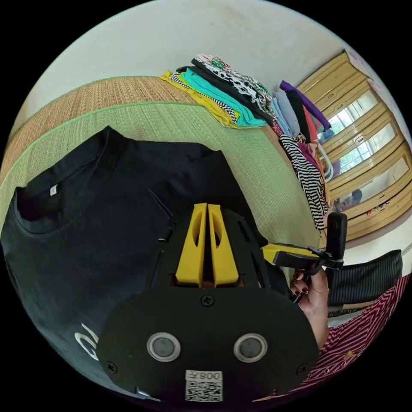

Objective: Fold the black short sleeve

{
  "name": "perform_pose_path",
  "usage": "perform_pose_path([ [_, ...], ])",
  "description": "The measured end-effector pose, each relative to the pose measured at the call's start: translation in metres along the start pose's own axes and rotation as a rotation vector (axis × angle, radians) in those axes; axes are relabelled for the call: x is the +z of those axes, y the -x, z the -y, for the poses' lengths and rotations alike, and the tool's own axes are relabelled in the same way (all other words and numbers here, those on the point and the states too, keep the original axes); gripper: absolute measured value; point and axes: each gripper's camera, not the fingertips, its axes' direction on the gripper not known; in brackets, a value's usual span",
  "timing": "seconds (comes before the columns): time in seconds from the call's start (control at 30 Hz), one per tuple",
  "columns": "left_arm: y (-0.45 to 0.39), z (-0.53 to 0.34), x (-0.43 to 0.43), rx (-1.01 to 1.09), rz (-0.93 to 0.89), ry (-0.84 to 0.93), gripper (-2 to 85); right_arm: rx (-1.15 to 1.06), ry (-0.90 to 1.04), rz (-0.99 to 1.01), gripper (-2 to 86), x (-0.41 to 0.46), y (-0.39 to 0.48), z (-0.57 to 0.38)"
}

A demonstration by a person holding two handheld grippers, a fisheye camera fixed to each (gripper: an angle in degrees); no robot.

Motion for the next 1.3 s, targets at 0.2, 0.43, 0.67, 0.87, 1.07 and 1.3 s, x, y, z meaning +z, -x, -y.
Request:
perform_pose_path([
  [0.2, -0.001, -0.004, -0.036, 0.029, -0.031, -0.065, 0.3, 0.028, -0.054, -0.037, 0.0, -0.005, -0.02, -0.003],
  [0.43, 0.01, -0.019, -0.058, 0.037, -0.067, 0.0, 0.1, 0.049, -0.055, -0.002, -0.1, 0.001, -0.051, -0.006],
  [0.67, 0.042, -0.064, -0.128, -0.034, -0.114, -0.033, 0.4, 0.093, -0.076, 0.11, 0.0, 0.005, -0.091, -0.015],
  [0.87, 0.116, -0.187, -0.245, -0.306, -0.136, -0.17, 1.9, 0.13, -0.107, 0.214, 0.0, 0.008, -0.124, -0.03],
  [1.07, 0.193, -0.345, -0.369, -0.695, 0.036, -0.337, 5.4, 0.168, -0.194, 0.374, 0.0, 0.002, -0.156, -0.054],
  [1.3, 0.253, -0.439, -0.439, -0.91, 0.076, -0.518, 8.3, -0.065, 0.0, 0.209, 0.7, 0.062, -0.048, -0.045],
])
